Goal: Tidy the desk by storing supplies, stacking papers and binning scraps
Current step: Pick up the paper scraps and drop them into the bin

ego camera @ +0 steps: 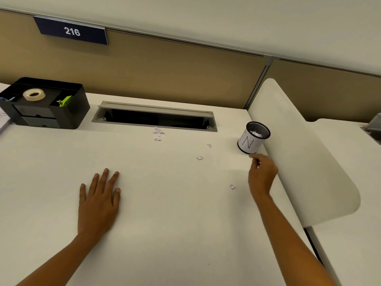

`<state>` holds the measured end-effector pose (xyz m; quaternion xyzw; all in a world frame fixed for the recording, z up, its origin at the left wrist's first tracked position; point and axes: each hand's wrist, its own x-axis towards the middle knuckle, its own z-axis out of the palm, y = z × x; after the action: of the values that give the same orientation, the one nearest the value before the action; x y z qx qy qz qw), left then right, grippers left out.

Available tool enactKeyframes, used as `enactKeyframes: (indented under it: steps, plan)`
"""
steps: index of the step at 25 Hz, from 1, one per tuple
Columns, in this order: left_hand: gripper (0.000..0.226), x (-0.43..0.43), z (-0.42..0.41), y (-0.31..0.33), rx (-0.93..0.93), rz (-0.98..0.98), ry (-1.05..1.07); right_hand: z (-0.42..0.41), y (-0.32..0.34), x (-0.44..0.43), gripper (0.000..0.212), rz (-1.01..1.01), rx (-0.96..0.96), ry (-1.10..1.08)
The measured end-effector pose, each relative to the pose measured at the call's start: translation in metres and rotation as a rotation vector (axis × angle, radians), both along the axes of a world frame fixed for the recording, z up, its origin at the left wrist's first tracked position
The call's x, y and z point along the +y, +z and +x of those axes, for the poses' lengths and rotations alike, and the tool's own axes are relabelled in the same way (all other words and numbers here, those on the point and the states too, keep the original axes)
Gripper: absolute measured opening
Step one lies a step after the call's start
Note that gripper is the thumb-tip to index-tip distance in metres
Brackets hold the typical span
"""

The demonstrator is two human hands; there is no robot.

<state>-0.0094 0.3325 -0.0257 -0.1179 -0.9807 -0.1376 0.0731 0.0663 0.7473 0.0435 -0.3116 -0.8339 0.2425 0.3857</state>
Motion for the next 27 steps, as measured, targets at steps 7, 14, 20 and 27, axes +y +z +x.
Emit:
enactKeyframes:
  steps: [7,14,20,27]
  plan:
    - [0.059,0.000,0.000,0.001,0.001,0.000,-0.007,-0.006,-0.059,-0.076,0.058,-0.100,-0.456,0.143]
    - [0.057,-0.001,0.000,0.001,0.004,-0.013,0.002,-0.064,-0.061,-0.095,0.072,0.050,-0.566,0.258]
    - [0.056,-0.001,-0.001,0.000,-0.005,-0.018,0.004,-0.107,-0.057,-0.075,0.062,0.039,-0.635,0.270]
    - [0.056,0.000,0.000,0.001,-0.007,-0.017,0.003,-0.071,-0.062,-0.090,0.069,0.181,-0.531,0.484]
